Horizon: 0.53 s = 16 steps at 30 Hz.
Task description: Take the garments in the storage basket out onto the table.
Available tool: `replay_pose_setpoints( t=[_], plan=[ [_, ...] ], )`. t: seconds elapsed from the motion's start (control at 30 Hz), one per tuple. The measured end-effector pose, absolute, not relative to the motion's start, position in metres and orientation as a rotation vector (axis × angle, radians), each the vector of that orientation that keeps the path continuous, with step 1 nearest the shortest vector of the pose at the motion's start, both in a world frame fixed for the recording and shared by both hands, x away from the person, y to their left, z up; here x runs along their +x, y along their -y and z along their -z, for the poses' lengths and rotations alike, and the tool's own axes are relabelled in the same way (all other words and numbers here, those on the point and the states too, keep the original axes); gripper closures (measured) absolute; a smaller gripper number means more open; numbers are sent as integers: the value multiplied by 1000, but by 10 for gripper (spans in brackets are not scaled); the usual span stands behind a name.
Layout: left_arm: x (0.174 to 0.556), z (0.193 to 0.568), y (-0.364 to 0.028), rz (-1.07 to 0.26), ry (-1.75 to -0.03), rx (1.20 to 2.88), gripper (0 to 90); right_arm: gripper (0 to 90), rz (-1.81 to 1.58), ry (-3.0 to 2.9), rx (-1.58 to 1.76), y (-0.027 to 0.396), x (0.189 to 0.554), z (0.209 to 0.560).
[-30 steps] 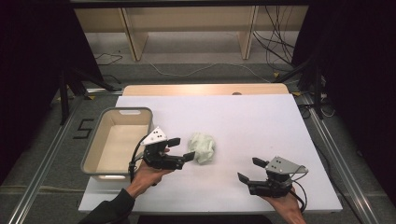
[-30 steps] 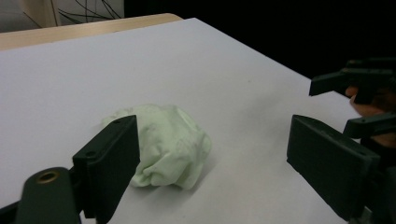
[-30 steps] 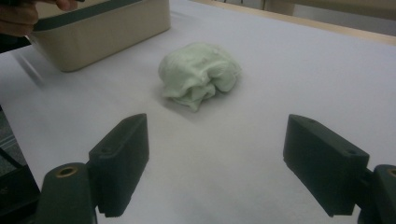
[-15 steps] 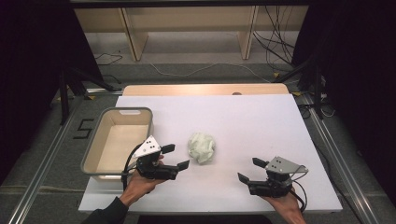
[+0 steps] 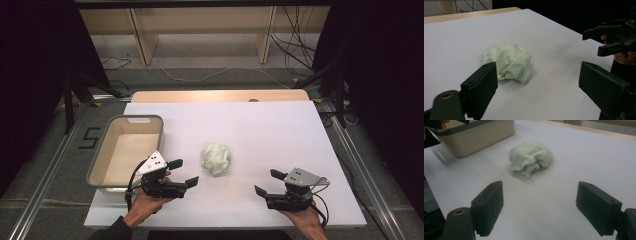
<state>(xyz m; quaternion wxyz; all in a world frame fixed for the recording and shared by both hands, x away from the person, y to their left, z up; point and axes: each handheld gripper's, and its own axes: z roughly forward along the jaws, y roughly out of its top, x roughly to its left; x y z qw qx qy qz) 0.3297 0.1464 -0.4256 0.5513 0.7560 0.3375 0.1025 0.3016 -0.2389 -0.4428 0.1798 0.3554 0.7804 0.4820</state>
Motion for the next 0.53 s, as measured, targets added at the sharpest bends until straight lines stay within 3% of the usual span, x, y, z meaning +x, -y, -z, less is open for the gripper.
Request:
replay_pose_setpoints(
  t=[0.53],
  plan=[
    [334, 427, -146, -233, -814, 1787, 150, 226, -1369, -2199, 1004, 239, 302, 443]
  ],
)
